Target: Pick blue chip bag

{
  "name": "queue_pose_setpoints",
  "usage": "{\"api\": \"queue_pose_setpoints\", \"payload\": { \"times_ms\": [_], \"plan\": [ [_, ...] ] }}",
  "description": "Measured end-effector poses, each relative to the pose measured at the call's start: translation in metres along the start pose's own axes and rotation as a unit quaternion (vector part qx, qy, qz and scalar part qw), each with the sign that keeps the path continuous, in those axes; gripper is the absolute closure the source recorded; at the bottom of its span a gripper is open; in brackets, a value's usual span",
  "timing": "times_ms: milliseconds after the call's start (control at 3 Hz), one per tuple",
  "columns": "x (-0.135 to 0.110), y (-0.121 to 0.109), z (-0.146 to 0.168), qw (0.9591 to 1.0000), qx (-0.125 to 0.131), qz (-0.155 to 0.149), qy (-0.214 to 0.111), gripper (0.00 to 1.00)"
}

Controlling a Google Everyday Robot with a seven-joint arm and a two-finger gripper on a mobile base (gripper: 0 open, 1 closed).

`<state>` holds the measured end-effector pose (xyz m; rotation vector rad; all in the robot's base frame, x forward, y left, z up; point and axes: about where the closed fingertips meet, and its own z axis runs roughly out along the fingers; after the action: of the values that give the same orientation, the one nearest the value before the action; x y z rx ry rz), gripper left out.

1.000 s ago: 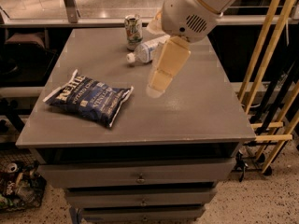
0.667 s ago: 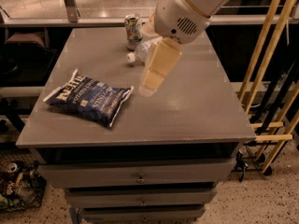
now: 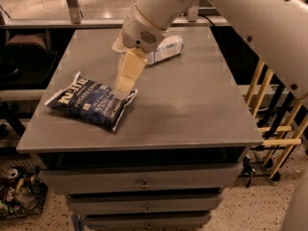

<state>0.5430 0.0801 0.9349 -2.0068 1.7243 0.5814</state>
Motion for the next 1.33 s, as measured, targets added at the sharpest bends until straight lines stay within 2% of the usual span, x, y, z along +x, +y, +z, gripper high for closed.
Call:
{"api": "queue_pose_setpoints", "payload": {
  "times_ms": [333, 667, 1333],
  "plan": [
    [-0.002, -0.021, 0.052, 0.9982, -0.054, -0.011, 0.024, 0.0],
    [0.0, -0.031, 0.073, 0.9966, -0.073, -0.012, 0.036, 0.0],
    [0.01, -0.043, 0.094, 0.995, -0.085, -0.003, 0.052, 0.0]
  ]
}}
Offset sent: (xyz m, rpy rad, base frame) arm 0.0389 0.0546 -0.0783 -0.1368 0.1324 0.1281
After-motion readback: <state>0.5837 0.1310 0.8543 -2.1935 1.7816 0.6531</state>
